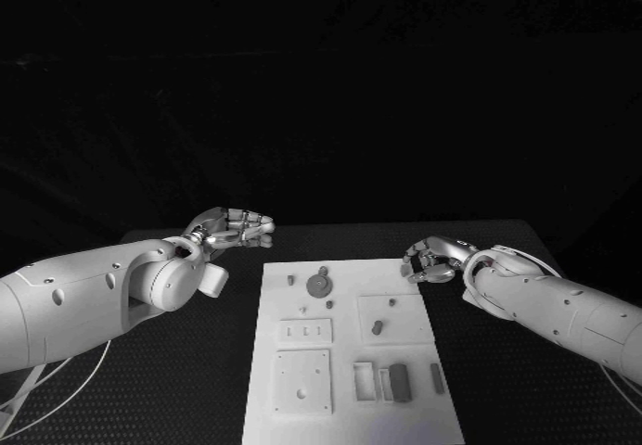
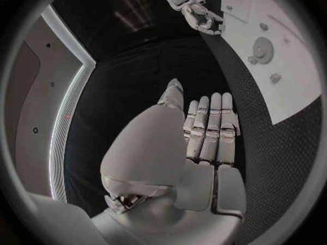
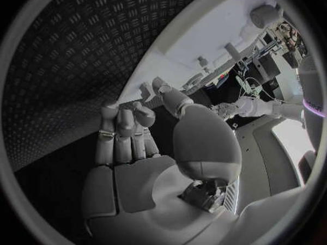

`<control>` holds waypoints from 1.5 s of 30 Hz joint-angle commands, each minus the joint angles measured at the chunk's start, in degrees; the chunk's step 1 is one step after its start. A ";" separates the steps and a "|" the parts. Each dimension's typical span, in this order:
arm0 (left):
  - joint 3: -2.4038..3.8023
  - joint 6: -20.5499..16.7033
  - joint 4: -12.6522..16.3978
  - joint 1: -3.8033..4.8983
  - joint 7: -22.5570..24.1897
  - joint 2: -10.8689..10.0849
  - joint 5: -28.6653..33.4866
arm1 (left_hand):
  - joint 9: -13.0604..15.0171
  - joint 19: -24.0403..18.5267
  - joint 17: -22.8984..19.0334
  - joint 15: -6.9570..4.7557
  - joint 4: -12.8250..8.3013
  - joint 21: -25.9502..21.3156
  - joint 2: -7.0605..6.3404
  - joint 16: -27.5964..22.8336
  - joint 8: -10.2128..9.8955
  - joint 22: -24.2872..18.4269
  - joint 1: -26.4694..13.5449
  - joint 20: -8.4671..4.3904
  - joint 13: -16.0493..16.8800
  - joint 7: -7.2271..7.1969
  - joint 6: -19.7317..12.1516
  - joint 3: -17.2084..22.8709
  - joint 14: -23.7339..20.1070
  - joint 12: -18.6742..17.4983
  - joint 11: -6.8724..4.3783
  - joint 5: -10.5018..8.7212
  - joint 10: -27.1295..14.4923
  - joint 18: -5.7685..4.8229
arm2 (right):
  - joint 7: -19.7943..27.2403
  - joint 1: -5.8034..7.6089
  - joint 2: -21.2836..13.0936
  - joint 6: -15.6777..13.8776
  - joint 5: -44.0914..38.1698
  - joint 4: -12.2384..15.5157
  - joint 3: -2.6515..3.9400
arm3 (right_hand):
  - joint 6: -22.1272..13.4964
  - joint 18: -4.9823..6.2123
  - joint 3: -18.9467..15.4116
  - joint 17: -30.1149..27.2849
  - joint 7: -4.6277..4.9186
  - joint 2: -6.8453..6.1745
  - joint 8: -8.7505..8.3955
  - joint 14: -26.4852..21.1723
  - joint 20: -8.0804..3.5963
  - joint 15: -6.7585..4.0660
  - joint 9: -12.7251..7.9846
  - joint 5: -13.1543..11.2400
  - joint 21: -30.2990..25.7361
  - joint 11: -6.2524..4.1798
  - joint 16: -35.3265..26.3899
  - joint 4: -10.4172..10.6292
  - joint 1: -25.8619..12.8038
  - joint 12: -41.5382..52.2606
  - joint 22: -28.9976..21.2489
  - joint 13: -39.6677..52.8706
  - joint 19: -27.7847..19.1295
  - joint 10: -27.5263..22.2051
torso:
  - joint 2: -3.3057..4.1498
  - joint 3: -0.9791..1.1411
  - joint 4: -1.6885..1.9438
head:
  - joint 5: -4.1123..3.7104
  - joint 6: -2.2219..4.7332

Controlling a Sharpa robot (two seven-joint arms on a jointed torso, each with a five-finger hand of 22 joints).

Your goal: Assemble the parts on the task board

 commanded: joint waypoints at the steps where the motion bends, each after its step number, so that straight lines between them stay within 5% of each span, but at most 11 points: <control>1: 0.05 0.86 0.13 0.02 0.42 0.12 -0.15 | -0.06 0.23 0.07 0.16 0.01 -0.18 0.41 -0.37 -0.09 -0.09 0.26 0.26 -0.03 -0.26 -0.07 -0.35 0.03 -0.27 -0.11 -0.31 -0.21 1.02 | 0.63 -0.03 0.03 0.93 0.07 0.08 -0.01 | 0.70 0.41 -0.48 0.10 0.11 0.89 0.51 -0.20 0.16 -0.01 0.15 0.34 -0.16 0.09 0.14 0.00 -0.25 -0.06 0.61 0.12 -0.27 -0.23 | -0.09 0.03 -0.12 | 0.13 -0.16; 13: 0.05 0.88 0.12 0.02 0.23 0.19 -0.16 | -0.07 0.23 0.11 0.16 0.01 -0.19 0.44 -0.40 -0.11 -0.09 0.22 0.26 -0.03 -0.22 -0.10 -0.40 0.04 -0.29 -0.09 -0.32 -0.24 1.01 | 0.42 -0.03 0.69 1.60 0.07 0.04 -0.02 | 2.13 0.41 -0.78 0.18 0.45 2.99 1.50 -0.11 0.15 0.29 0.51 0.33 0.07 0.42 0.48 0.05 -0.92 0.22 0.73 0.32 -0.18 -0.09 | -0.11 0.04 -0.07 | 0.12 -0.14; 45: 0.05 0.91 0.06 0.02 0.09 0.24 -0.17 | -0.09 0.26 0.20 0.16 0.00 -0.23 0.50 -0.46 -0.12 -0.08 0.24 0.25 -0.03 -0.18 -0.13 -0.48 0.07 -0.30 -0.08 -0.32 -0.25 1.02 | -0.65 -0.19 1.84 1.43 -1.28 -1.33 -0.34 | 2.86 0.41 -0.82 0.21 0.68 4.21 1.95 0.25 -0.04 0.44 0.58 0.34 0.39 0.63 0.85 -0.01 -1.22 0.49 0.79 0.42 0.19 0.29 | -0.11 0.09 -0.14 | 0.17 -0.43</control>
